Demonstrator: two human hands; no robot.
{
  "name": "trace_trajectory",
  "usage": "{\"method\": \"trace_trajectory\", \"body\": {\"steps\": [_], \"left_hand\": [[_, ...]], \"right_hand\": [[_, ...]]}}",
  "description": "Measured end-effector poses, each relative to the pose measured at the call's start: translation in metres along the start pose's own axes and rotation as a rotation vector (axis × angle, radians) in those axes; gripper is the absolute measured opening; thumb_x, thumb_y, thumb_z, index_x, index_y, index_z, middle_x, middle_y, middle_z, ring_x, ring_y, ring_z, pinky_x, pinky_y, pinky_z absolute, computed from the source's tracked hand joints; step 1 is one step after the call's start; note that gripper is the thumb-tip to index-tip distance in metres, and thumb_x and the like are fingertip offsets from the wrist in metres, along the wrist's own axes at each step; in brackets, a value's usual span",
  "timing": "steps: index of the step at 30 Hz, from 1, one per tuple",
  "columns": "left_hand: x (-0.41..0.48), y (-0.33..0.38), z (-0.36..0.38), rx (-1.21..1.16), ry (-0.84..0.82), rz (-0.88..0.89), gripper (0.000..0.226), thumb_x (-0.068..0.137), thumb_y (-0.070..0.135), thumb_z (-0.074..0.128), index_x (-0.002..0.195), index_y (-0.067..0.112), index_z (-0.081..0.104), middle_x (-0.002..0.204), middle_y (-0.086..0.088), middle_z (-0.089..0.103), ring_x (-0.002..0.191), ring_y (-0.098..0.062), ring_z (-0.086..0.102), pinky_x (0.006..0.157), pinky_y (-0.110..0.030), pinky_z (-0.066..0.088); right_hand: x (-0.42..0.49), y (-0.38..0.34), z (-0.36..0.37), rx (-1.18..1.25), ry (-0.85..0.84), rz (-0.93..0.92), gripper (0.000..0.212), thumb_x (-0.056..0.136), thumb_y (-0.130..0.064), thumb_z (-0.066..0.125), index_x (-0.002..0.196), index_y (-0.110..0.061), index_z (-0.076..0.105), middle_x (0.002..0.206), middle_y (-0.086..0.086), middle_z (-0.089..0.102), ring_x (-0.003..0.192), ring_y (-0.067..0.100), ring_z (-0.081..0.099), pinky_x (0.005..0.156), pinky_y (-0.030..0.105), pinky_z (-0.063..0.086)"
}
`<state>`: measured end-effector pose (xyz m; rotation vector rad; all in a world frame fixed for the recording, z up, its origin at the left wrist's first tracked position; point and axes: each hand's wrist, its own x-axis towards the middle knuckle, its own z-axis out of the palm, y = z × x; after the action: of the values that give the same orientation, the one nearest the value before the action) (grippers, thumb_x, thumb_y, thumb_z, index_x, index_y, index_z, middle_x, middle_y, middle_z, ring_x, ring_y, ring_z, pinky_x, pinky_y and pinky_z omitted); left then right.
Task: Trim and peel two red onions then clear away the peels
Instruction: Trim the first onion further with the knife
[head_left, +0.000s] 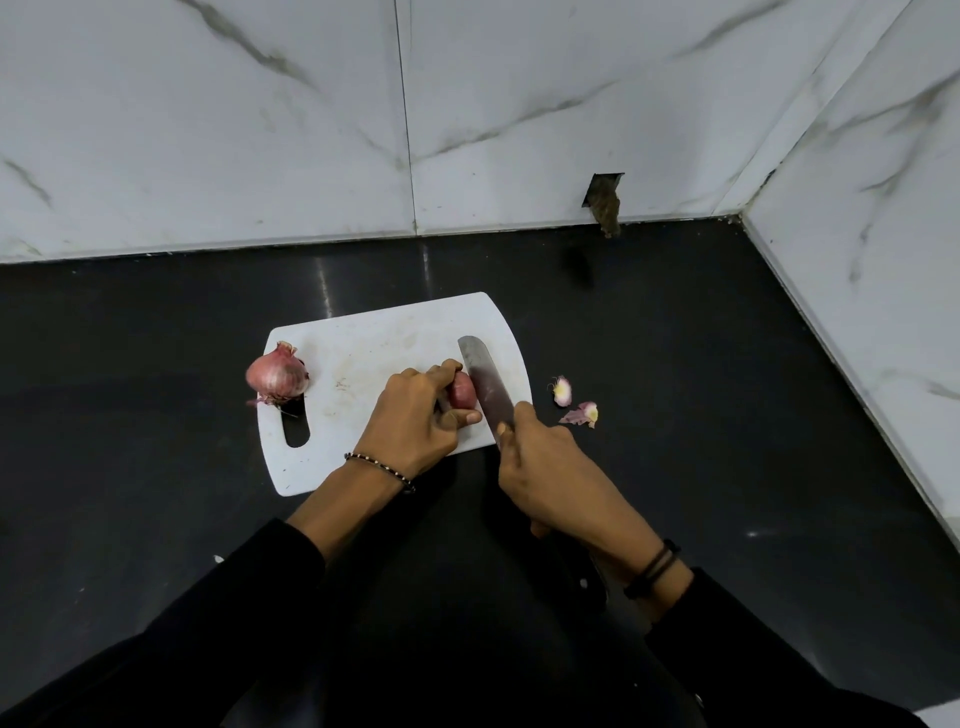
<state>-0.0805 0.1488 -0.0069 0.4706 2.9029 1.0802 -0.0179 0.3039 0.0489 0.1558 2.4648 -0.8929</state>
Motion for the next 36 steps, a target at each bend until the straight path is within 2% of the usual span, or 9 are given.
{"method": "trace_trajectory", "body": {"steps": [4,10,16,18,21,26,30,33,36], "left_hand": [[0.001,0.001,0.000,0.000,0.007,-0.005,0.031,0.082,0.026,0.077,0.105,0.010,0.063,0.081,-0.011,0.068,0.077,-0.033,0.059,0.072,-0.040,0.050],[0.000,0.000,0.000,-0.025,0.007,-0.014,0.046,0.082,0.028,0.078,0.121,0.009,0.064,0.093,-0.016,0.069,0.087,-0.034,0.061,0.080,-0.041,0.052],[-0.002,-0.001,-0.003,-0.027,0.005,-0.003,0.043,0.080,0.037,0.072,0.114,0.011,0.064,0.084,-0.013,0.068,0.080,-0.033,0.061,0.078,-0.044,0.053],[-0.001,0.002,-0.004,-0.011,-0.001,-0.001,0.038,0.082,0.032,0.074,0.110,0.009,0.064,0.083,-0.013,0.068,0.080,-0.035,0.061,0.076,-0.042,0.052],[0.000,0.006,-0.004,0.011,-0.006,-0.008,0.041,0.083,0.024,0.077,0.116,0.004,0.064,0.089,-0.017,0.069,0.087,-0.036,0.060,0.077,-0.038,0.049],[-0.001,0.005,-0.005,-0.003,0.000,-0.003,0.047,0.083,0.025,0.078,0.123,0.007,0.064,0.093,-0.017,0.068,0.089,-0.036,0.060,0.076,-0.034,0.045],[0.001,0.005,-0.003,0.011,0.006,0.001,0.046,0.083,0.027,0.077,0.122,0.007,0.064,0.095,-0.017,0.070,0.089,-0.036,0.060,0.078,-0.036,0.046],[0.002,0.005,-0.003,0.023,-0.001,-0.016,0.044,0.085,0.027,0.075,0.122,0.006,0.063,0.094,-0.017,0.069,0.091,-0.037,0.059,0.080,-0.037,0.046],[0.004,0.007,-0.003,0.041,-0.034,-0.021,0.043,0.085,0.027,0.074,0.122,0.008,0.063,0.090,-0.015,0.071,0.090,-0.035,0.061,0.079,-0.036,0.047]], "right_hand": [[0.018,-0.012,-0.006,-0.033,0.017,0.003,0.014,0.105,-0.026,0.031,0.106,-0.013,0.037,0.103,0.017,0.052,0.064,0.035,0.066,0.052,0.043,0.057],[-0.010,-0.002,-0.001,0.056,-0.036,0.052,0.018,0.108,-0.033,0.031,0.099,-0.018,0.036,0.098,0.017,0.053,0.052,0.031,0.062,0.036,0.027,0.045],[0.009,-0.013,-0.001,0.001,0.041,0.002,0.018,0.108,-0.030,0.029,0.106,-0.014,0.035,0.094,0.014,0.049,0.061,0.036,0.064,0.055,0.049,0.059],[0.014,-0.012,0.002,-0.040,0.060,-0.011,0.013,0.106,-0.023,0.029,0.109,-0.012,0.035,0.087,0.009,0.043,0.070,0.037,0.060,0.060,0.045,0.056],[0.007,-0.006,0.006,-0.086,0.026,-0.017,0.004,0.106,-0.017,0.030,0.105,-0.014,0.032,0.094,0.014,0.047,0.064,0.028,0.054,0.048,0.033,0.045],[-0.007,-0.005,0.010,-0.033,0.022,0.022,0.007,0.107,-0.023,0.030,0.103,-0.018,0.032,0.096,0.013,0.048,0.067,0.031,0.059,0.060,0.047,0.057],[0.003,-0.011,0.018,-0.091,0.075,-0.002,0.010,0.102,-0.008,0.033,0.104,-0.016,0.027,0.091,0.012,0.044,0.068,0.024,0.044,0.062,0.036,0.037],[0.006,-0.010,0.021,-0.126,0.094,0.000,0.013,0.101,-0.006,0.034,0.104,-0.016,0.026,0.082,0.005,0.037,0.063,0.019,0.038,0.056,0.029,0.031],[0.012,-0.004,0.019,-0.143,0.096,-0.023,0.008,0.102,-0.010,0.031,0.109,-0.010,0.034,0.091,0.008,0.040,0.062,0.015,0.034,0.051,0.026,0.030]]}}
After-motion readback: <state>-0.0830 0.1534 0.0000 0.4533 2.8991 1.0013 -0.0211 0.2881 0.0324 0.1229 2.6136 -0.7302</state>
